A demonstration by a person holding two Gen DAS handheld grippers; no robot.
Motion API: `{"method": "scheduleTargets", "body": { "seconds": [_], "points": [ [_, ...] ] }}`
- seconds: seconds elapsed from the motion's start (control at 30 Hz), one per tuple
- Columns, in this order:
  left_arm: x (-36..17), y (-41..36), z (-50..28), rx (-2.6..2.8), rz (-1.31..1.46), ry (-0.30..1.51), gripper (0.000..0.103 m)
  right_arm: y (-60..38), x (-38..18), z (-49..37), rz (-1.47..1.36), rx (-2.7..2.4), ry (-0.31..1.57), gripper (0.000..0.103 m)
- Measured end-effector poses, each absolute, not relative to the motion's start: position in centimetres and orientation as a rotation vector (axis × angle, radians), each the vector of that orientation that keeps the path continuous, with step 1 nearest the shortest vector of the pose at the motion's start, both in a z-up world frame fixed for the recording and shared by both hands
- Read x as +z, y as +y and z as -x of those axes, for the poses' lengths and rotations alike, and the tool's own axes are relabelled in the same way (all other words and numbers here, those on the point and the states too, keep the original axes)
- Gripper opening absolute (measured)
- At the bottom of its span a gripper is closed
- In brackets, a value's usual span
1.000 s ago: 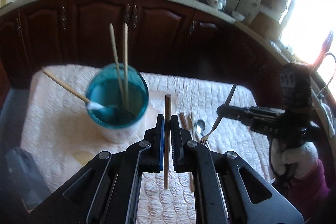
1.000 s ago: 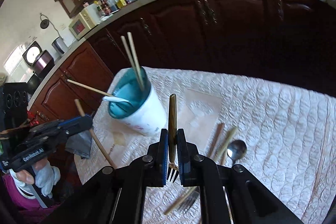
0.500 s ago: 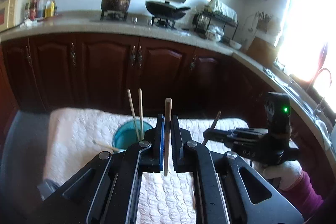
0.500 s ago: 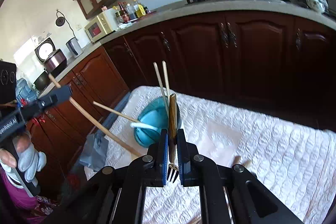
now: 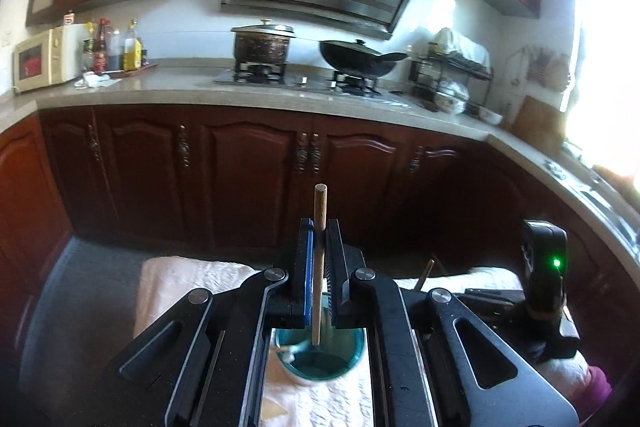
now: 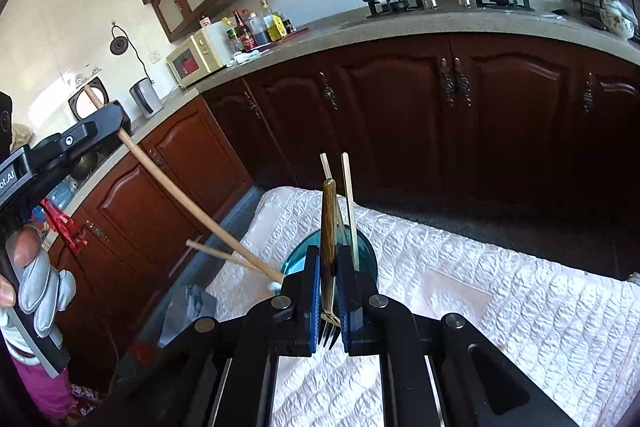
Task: Organize utensils
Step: 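Lift the chopstick with the left tool while the right tool lifts the gold fork toward the holder, then lower the chopstick and gold fork into the holder and open both tools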
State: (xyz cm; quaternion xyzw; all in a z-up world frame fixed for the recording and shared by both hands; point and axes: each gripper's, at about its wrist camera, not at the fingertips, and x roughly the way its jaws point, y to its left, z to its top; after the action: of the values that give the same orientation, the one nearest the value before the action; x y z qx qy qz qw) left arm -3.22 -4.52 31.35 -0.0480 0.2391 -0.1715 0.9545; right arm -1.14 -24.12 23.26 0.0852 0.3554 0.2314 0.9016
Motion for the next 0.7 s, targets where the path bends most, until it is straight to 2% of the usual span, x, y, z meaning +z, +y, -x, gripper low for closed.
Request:
{"method": "scheduleTargets", "body": {
  "seconds": [0.7],
  "points": [
    [21.4,-7.9,-2.9,-0.264,0.029,0.641,0.004,-19.6,15.9,-4.5,-0.069,0.412,0.873,0.007]
  ]
}}
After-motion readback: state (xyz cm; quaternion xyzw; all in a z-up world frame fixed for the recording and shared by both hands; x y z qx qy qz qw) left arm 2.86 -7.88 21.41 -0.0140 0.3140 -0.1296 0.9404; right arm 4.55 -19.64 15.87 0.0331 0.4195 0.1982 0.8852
